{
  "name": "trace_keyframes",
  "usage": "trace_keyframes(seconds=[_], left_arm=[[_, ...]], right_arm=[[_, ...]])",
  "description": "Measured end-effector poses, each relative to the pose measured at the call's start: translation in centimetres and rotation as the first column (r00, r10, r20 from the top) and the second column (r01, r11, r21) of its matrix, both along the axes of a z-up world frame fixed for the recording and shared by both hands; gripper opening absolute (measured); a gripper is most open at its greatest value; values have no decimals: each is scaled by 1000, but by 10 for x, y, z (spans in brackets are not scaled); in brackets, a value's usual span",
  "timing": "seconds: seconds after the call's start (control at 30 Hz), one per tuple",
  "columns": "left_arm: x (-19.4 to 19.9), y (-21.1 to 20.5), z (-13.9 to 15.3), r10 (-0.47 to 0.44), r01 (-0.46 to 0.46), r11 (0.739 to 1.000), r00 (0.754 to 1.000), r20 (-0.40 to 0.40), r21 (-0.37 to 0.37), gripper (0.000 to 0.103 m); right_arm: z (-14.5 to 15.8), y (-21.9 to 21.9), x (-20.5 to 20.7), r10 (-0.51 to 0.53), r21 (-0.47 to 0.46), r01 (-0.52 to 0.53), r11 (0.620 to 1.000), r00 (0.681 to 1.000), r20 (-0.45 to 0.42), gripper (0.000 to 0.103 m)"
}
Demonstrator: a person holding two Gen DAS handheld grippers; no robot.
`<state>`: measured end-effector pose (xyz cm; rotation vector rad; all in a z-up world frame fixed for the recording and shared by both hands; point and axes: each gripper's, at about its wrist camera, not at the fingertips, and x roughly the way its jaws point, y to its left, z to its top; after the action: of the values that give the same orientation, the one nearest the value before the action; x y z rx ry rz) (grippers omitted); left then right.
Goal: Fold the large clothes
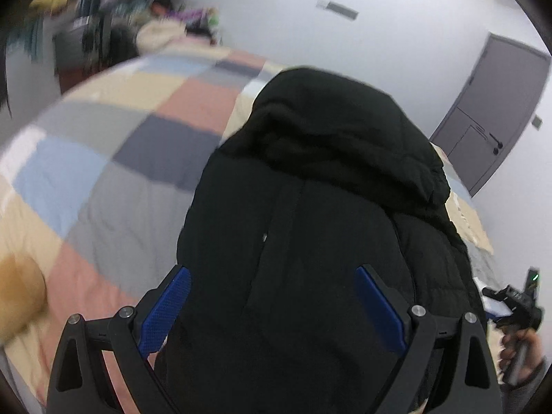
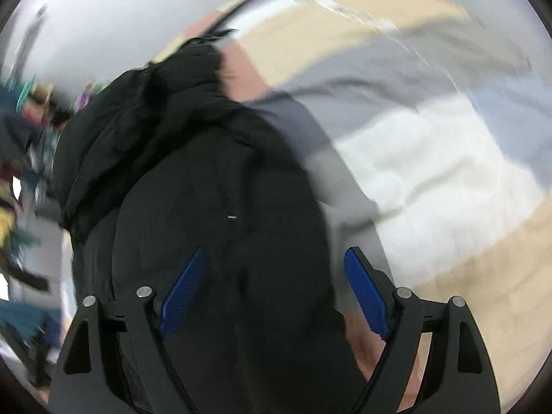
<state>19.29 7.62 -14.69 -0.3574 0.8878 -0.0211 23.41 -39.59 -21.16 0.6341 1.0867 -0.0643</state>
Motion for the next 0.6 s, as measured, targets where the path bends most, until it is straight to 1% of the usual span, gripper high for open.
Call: trace_keyframes(seconds=[0.03, 0.1, 0.17, 0.23, 0.27, 0.33, 0.37, 0.43, 0.5, 0.6], left_arm=[[0, 8, -4, 4, -5, 999, 1000, -24, -38, 96], [1, 21, -11, 21, -26, 996, 998, -62, -83, 96], [3, 37, -20, 47, -62, 989, 993, -111, -135, 96], [5, 50, -30, 72, -98, 981, 986, -151, -170, 96], [6, 57, -35, 85, -119, 974, 981, -173, -194, 96], [7, 70, -50, 101, -159, 953, 969, -226, -258, 96], [8, 75, -56, 103, -173, 944, 963, -248, -281, 96], [9, 84, -69, 101, -197, 925, 952, -288, -325, 96], [9, 89, -78, 104, -217, 909, 945, -311, -356, 96], [10, 86, -86, 67, -201, 892, 944, -322, -405, 96]], right_arm=[[-5, -4, -1, -13, 36, 13, 999, 1000, -15, 87], [-15, -10, -2, -17, 109, 21, 994, 999, -35, 88], [-22, -9, -3, -18, 145, 25, 989, 998, -52, 94], [-32, -4, 2, -5, 157, 20, 987, 995, -98, 95], [-37, 2, 4, 26, 199, -4, 980, 994, -106, 95], [-36, 11, 7, 78, 297, -56, 953, 995, -63, 96], [-32, 14, 8, 93, 311, -76, 947, 995, -41, 97], [-25, 21, 7, 117, 310, -109, 944, 993, -5, 97], [-18, 25, 6, 133, 343, -140, 929, 990, 43, 98], [-4, 29, 3, 142, 372, -178, 911, 982, 123, 98]])
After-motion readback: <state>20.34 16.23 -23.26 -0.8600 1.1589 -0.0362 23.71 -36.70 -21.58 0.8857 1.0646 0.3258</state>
